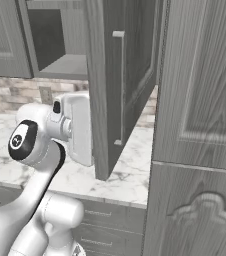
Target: Move the condiment bottle and condiment bottle from the cabinet to the dining counter.
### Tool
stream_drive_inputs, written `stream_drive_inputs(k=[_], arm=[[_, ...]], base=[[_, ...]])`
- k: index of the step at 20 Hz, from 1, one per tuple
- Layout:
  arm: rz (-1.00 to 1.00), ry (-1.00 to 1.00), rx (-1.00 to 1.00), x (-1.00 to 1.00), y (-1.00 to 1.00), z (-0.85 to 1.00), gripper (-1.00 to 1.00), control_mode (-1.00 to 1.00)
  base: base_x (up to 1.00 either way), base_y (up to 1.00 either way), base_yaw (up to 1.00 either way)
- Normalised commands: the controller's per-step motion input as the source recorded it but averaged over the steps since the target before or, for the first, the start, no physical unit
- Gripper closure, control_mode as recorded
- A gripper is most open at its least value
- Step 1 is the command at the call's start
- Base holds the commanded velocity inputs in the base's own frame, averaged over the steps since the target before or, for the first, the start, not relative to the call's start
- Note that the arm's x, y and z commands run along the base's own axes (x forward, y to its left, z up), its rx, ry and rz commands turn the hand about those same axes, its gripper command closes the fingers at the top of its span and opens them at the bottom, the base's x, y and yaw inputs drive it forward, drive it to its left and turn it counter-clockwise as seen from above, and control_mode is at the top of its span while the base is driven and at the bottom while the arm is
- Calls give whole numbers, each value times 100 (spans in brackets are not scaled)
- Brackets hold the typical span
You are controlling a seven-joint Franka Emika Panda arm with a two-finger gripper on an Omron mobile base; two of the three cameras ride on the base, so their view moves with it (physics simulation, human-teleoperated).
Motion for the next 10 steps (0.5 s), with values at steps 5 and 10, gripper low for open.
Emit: stream_drive_inputs(k=[5,10], arm=[[0,-4,16,0,-16,0,-100,-100],[0,-7,14,0,-5,0,-100,-100]], base=[[0,0,0],[0,0,0]])
